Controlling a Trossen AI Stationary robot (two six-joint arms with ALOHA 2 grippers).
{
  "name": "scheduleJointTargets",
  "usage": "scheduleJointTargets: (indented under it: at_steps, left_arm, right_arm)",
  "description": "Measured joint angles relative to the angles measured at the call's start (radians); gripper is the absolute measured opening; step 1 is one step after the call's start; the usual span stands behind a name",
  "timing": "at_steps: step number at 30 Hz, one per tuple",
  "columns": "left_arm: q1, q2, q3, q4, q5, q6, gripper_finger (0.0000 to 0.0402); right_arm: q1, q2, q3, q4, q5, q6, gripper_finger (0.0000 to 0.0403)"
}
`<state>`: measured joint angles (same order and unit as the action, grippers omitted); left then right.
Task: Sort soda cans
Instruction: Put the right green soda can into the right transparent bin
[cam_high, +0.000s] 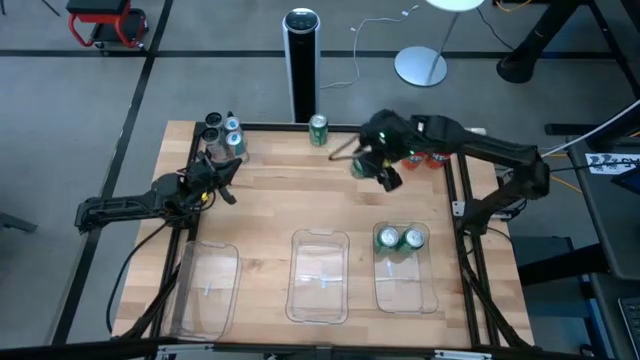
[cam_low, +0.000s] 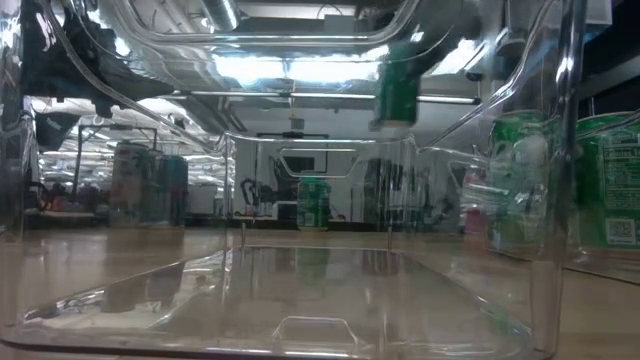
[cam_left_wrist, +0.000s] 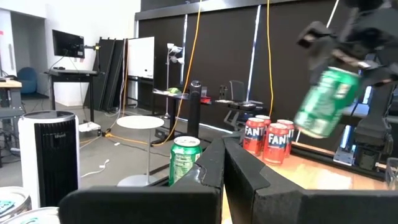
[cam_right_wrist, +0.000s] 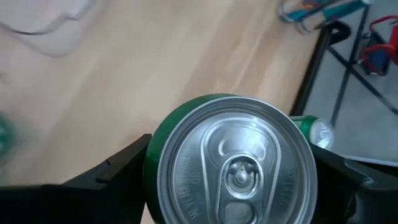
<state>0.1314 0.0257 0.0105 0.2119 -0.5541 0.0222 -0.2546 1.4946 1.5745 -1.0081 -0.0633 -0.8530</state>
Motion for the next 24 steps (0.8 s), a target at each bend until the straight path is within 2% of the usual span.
scheduleJointTargets:
  at_steps: [10,18,24]
  left_arm:
    - [0.0,0.0,0.0,-0.004,0.0,-0.015,0.0]
    - [0.0,0.0,0.0,-0.019,0.0,-0.018,0.0]
    - [0.0,0.0,0.0,-0.018,0.0,-0.023,0.0]
  right_arm:
    - [0.268,-0.098,0.0,-0.129,0.12,0.201,0.0311]
    - [0.504,-0.108,-0.005,-0.201,0.228,0.382,0.031]
    - [0.667,-0.112,-0.073,-0.205,0.263,0.561,0.031]
